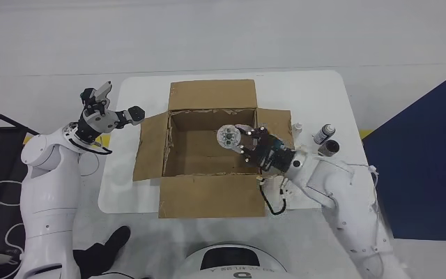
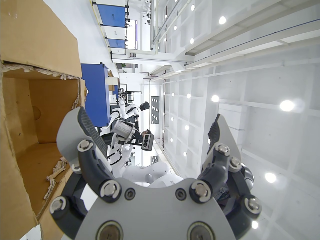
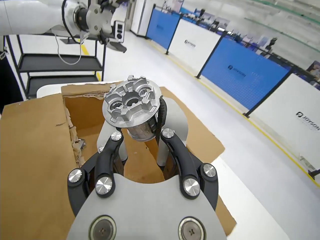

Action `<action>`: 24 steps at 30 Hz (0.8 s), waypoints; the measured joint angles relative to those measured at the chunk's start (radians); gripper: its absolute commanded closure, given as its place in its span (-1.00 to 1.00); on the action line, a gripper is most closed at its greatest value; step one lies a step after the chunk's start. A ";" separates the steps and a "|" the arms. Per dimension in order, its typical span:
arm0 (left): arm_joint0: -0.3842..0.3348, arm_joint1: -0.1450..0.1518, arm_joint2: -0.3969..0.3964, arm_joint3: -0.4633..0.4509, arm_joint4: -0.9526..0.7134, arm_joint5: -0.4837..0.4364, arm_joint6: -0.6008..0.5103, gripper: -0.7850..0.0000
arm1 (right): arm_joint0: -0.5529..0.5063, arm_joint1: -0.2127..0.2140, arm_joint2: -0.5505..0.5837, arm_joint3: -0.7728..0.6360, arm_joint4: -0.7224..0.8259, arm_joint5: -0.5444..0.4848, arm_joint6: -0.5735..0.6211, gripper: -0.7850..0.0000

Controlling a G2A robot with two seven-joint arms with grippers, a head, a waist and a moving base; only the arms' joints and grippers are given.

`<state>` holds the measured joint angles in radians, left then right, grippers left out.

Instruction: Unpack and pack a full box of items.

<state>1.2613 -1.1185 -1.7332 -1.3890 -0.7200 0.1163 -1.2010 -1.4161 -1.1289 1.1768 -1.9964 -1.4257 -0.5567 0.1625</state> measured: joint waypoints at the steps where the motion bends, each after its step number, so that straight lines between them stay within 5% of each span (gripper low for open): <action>1: 0.000 0.000 0.000 0.000 0.000 0.000 0.000 -1.00 | 0.031 -0.006 -0.033 0.017 -0.004 0.012 0.045 1.00; 14: 0.000 0.000 0.000 0.000 0.000 0.000 0.000 -1.00 | 0.371 -0.099 -0.367 0.238 -0.020 0.149 0.594 1.00; 24: 0.000 0.000 0.000 0.000 0.000 0.000 0.000 -1.00 | 0.486 -0.153 -0.474 0.350 0.010 0.208 0.805 1.00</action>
<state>1.2613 -1.1185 -1.7332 -1.3890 -0.7200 0.1163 -1.2010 -0.9301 -1.2817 0.7026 -1.6468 -1.4152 -0.3484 0.9678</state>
